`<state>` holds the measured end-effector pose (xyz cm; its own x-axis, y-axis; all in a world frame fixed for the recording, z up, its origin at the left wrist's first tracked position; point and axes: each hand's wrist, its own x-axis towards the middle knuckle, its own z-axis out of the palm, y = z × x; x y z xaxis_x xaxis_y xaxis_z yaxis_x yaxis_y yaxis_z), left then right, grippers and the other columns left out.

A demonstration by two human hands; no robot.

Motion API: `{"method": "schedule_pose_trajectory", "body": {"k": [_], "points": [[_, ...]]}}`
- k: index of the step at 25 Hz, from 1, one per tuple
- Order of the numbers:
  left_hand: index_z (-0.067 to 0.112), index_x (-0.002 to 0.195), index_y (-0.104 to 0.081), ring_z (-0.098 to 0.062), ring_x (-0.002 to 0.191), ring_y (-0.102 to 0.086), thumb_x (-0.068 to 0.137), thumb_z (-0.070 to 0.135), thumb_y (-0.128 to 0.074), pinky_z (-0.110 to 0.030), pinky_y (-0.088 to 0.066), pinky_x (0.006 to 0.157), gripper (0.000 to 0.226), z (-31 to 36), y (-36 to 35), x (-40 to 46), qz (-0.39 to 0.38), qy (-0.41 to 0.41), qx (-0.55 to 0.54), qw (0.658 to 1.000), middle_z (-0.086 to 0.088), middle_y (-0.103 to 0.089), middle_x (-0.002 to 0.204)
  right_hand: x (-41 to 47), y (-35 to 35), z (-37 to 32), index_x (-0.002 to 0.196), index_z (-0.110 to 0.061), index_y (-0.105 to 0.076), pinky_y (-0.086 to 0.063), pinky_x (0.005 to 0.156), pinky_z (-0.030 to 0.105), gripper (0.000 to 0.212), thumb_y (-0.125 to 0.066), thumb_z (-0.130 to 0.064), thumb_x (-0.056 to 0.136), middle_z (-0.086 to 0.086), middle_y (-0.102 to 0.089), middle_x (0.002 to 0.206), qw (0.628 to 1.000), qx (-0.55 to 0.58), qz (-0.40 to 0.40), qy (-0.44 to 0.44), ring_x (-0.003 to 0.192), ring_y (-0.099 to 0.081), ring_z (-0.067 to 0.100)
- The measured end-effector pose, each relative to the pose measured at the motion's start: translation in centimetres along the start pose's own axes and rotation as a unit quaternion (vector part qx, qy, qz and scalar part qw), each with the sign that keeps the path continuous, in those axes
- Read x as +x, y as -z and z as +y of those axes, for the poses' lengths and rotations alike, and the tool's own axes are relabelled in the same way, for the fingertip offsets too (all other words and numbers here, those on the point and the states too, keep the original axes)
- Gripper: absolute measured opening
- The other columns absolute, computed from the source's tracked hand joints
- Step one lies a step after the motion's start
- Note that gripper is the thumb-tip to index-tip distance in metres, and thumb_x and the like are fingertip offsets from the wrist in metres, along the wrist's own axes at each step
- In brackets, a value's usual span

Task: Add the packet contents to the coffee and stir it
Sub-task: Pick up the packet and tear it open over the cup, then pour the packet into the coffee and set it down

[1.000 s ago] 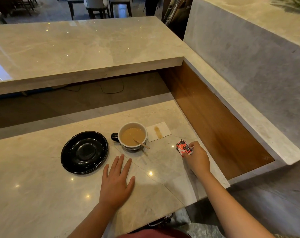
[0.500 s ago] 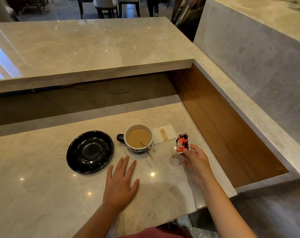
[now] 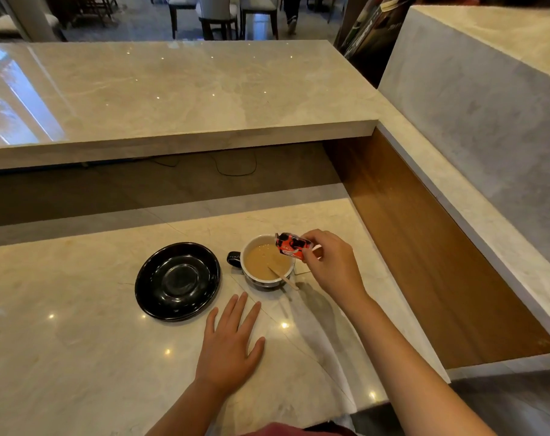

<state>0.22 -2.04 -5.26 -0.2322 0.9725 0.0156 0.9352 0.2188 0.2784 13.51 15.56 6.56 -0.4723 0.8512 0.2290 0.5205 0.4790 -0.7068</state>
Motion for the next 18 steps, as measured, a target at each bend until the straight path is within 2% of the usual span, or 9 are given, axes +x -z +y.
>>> {"method": "schedule_pose_trajectory", "body": {"k": [5, 8, 10, 13, 15, 18], "points": [[0.03, 0.145, -0.024, -0.019, 0.138, -0.005, 0.09, 0.056, -0.029, -0.037, 0.011, 0.109, 0.061, -0.1, -0.1, 0.0, 0.003, -0.001, -0.004, 1.0, -0.006, -0.022, 0.153, 0.6, -0.7, -0.3, 0.101, -0.013, -0.064, -0.056, 0.064, 0.036, 0.015, -0.064, -0.01, 0.086, 0.007, -0.069, 0.094, 0.996, -0.08, 0.001, 0.042, 0.075, -0.061, 0.021], [0.03, 0.145, -0.021, -0.018, 0.139, -0.002, 0.09, 0.056, -0.028, -0.037, 0.012, 0.109, 0.061, -0.2, -0.2, 0.0, 0.004, -0.002, -0.003, 1.0, -0.005, -0.019, 0.154, 0.7, -0.9, -0.1, 0.099, -0.013, -0.065, -0.056, 0.064, 0.035, 0.015, -0.064, -0.009, 0.085, 0.007, -0.069, 0.093, 0.996, -0.076, 0.001, 0.037, 0.075, -0.062, 0.022], [0.03, 0.145, -0.023, -0.018, 0.138, -0.004, 0.09, 0.057, -0.029, -0.037, 0.012, 0.109, 0.061, -0.1, -0.2, 0.0, 0.006, -0.001, -0.005, 1.0, -0.006, -0.021, 0.153, 0.7, -1.2, 0.0, 0.092, -0.013, -0.066, -0.057, 0.069, 0.037, 0.011, -0.065, -0.006, 0.084, 0.004, -0.068, 0.088, 0.999, 0.015, 0.01, -0.041, 0.079, -0.062, 0.02], [0.03, 0.145, -0.023, -0.019, 0.138, -0.006, 0.089, 0.057, -0.029, -0.037, 0.011, 0.109, 0.061, -0.1, -0.2, 0.1, 0.004, 0.0, -0.007, 1.0, -0.006, -0.022, 0.153, 0.4, -1.4, 0.5, 0.079, -0.017, -0.065, -0.055, 0.067, 0.034, 0.015, -0.065, -0.002, 0.081, 0.003, -0.068, 0.081, 0.967, 0.185, 0.001, -0.175, 0.081, -0.064, 0.022], [0.031, 0.145, -0.022, -0.018, 0.139, -0.004, 0.089, 0.057, -0.028, -0.037, 0.011, 0.109, 0.062, -0.2, -0.2, 0.0, 0.005, 0.001, -0.005, 1.0, -0.005, -0.02, 0.154, -0.3, -1.3, 0.8, 0.081, -0.013, -0.064, -0.054, 0.056, 0.022, 0.014, -0.063, 0.0, 0.083, 0.004, -0.071, 0.075, 0.924, 0.303, -0.012, -0.235, 0.073, -0.067, 0.02], [0.032, 0.145, -0.02, -0.017, 0.139, -0.001, 0.089, 0.057, -0.027, -0.038, 0.012, 0.109, 0.062, -0.2, -0.3, 0.0, 0.0, 0.003, 0.0, 1.0, -0.004, -0.017, 0.154, -1.7, -0.9, 1.4, 0.086, -0.013, -0.064, -0.054, 0.05, 0.018, 0.015, -0.062, 0.002, 0.085, 0.004, -0.073, 0.065, 0.84, 0.462, 0.006, -0.283, 0.058, -0.066, 0.013]]}}
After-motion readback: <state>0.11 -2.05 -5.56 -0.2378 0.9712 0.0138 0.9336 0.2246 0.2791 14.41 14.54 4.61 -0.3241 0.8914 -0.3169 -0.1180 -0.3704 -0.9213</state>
